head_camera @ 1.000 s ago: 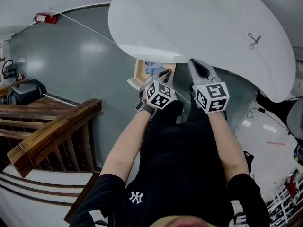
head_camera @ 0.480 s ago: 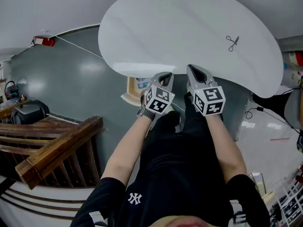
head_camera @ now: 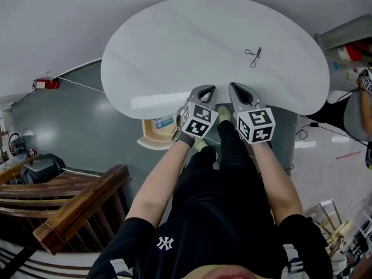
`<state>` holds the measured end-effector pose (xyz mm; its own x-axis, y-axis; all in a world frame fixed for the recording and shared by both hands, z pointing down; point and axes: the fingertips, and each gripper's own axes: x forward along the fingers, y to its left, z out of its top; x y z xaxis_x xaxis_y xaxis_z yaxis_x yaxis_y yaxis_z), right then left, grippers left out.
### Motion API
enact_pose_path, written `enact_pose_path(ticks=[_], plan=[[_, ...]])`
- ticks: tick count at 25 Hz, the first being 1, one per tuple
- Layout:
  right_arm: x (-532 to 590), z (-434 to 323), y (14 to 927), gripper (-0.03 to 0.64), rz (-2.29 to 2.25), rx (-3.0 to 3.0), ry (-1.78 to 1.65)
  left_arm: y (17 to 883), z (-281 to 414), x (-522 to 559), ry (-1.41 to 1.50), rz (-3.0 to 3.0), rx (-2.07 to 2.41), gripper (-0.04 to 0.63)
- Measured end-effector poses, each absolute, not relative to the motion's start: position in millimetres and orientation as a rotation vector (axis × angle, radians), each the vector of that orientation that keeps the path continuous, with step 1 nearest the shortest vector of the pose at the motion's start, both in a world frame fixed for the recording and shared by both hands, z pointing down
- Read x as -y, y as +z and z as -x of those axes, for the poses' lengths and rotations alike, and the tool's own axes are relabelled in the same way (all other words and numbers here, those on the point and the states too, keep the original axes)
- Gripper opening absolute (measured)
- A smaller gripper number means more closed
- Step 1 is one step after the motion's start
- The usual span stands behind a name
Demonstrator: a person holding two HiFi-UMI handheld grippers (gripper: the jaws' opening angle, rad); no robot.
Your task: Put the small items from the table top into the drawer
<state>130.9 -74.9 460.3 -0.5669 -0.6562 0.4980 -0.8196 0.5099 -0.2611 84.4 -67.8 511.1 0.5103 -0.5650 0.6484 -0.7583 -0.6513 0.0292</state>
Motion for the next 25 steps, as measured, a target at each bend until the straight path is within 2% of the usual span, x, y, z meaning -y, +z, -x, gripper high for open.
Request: enact_pose_path(ticks=[13,25], plan=[[134,-258,474,0.023,-1.428,2.306,0.740,533,-214,152,0.858,-2.479,0.957,0.002],[156,-292,494,0.022,-1.450,2.287,0.824,560,-248,179,0.944,-2.438,0.962,0.042]])
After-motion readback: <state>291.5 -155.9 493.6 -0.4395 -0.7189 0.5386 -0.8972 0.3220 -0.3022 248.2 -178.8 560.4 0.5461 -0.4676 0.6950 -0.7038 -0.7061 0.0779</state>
